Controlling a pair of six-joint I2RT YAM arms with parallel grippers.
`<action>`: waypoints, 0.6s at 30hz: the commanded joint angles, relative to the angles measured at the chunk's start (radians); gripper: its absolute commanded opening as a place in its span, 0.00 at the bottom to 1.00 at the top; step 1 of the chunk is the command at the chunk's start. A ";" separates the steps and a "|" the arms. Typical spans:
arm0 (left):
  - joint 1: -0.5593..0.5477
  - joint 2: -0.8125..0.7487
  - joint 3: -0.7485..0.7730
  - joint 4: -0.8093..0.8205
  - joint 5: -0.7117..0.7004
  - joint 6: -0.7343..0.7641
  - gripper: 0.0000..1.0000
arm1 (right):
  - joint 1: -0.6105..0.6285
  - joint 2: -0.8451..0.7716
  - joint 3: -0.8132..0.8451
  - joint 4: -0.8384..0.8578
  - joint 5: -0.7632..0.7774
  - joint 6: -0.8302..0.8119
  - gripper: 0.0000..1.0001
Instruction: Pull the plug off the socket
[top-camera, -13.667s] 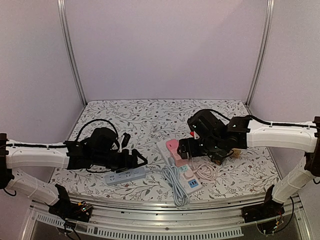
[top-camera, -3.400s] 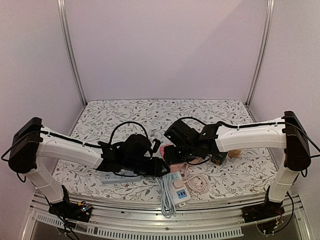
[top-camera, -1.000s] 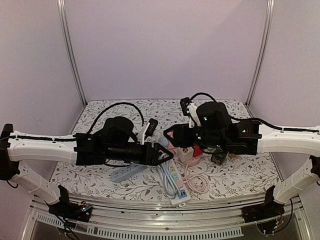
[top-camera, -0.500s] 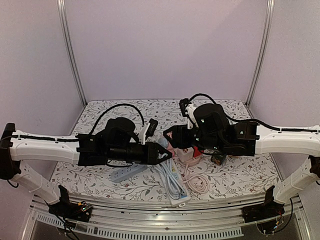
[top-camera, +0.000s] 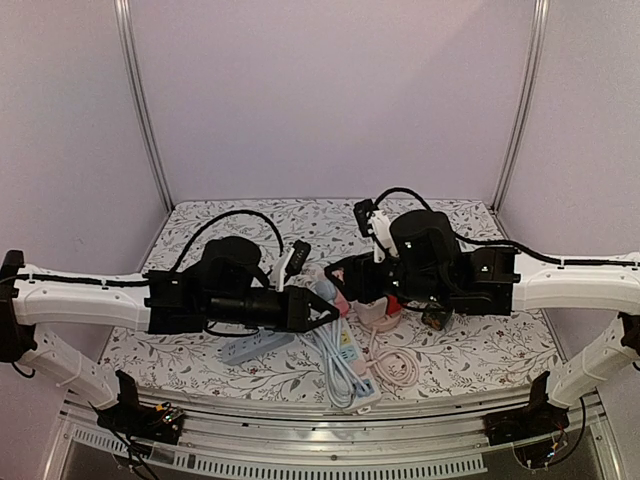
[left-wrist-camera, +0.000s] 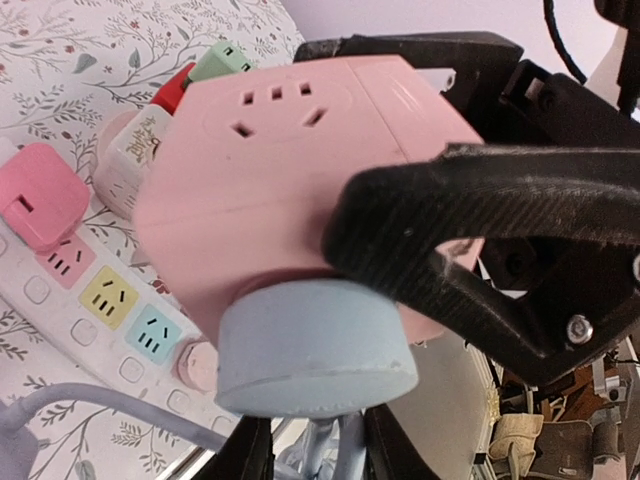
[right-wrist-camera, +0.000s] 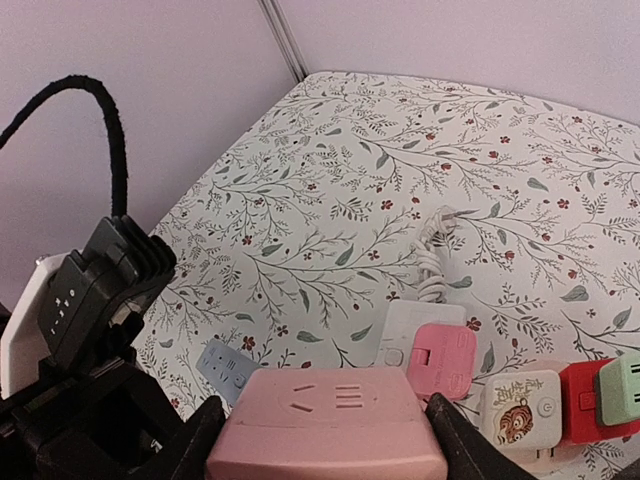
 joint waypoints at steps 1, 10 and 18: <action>0.027 -0.033 -0.012 0.036 0.058 -0.006 0.00 | 0.010 -0.048 -0.027 0.014 0.000 -0.083 0.00; 0.048 -0.100 0.007 -0.142 -0.010 0.079 0.76 | 0.011 -0.034 0.030 -0.015 0.083 -0.044 0.00; 0.079 -0.153 0.038 -0.233 -0.020 0.109 0.89 | 0.011 0.009 0.072 -0.015 0.077 -0.017 0.00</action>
